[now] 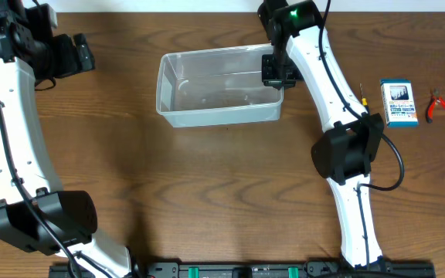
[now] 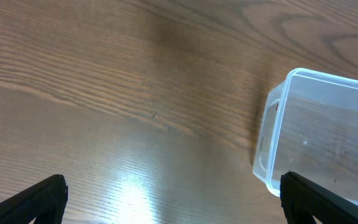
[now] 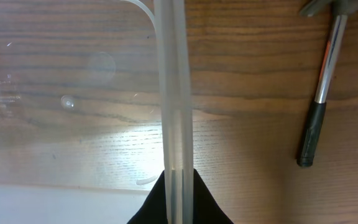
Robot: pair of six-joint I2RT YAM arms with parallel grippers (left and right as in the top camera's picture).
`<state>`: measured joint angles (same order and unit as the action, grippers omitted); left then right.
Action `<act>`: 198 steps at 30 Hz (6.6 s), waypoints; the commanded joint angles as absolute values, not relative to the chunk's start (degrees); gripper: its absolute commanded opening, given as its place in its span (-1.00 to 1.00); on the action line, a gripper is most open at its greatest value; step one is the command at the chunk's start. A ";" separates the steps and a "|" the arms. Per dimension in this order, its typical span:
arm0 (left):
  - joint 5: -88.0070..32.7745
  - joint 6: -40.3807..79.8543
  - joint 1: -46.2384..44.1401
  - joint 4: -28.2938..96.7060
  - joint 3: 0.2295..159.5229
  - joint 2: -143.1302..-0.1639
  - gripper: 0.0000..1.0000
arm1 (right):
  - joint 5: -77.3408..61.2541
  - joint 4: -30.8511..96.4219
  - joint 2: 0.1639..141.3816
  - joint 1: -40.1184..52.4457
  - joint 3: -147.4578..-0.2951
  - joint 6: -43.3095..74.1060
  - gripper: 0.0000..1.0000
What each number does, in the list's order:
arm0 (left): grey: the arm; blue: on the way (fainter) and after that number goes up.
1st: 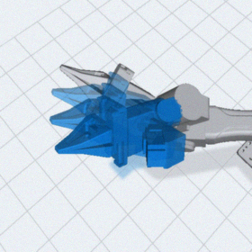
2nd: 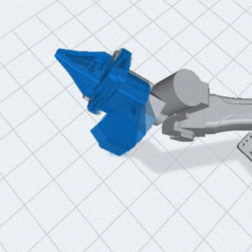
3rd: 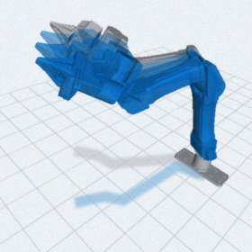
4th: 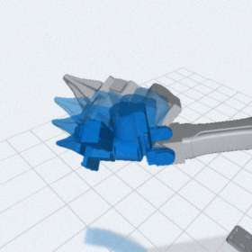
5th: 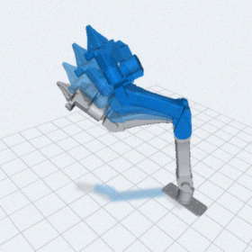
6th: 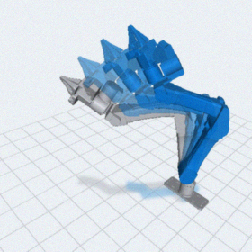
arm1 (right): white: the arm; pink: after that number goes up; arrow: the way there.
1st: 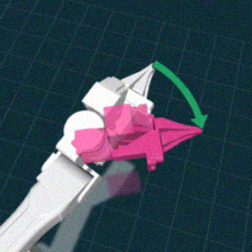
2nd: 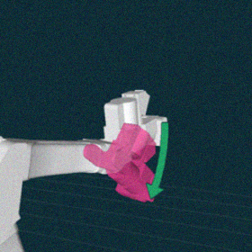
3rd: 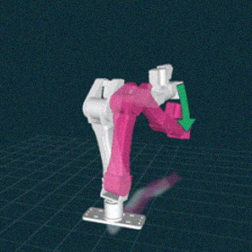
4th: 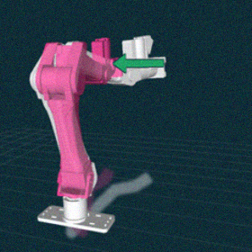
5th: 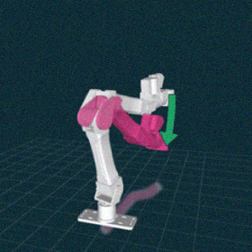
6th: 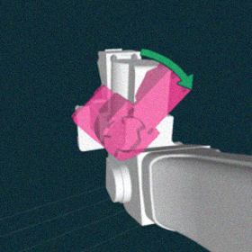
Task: Pack container
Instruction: 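Drag the container rightward with the right gripper, then release the container and raise the right gripper toward the tools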
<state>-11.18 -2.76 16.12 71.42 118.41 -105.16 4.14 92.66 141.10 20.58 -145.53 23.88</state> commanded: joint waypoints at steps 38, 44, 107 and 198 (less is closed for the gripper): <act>-10.87 -2.28 16.38 71.57 119.11 -105.12 0.96 | 4.51 87.66 140.16 18.83 -133.12 24.36 -0.97; -10.90 -2.28 16.38 71.57 119.11 -105.12 0.96 | 4.49 88.31 140.16 17.56 -133.12 28.40 -0.97; -10.87 -2.31 16.38 71.55 119.11 -105.14 0.96 | 6.22 89.93 140.14 15.97 -136.14 19.46 -0.87; -9.61 -13.69 16.32 68.18 117.10 -110.93 0.96 | -3.88 92.53 115.50 -7.38 -131.28 -2.46 0.98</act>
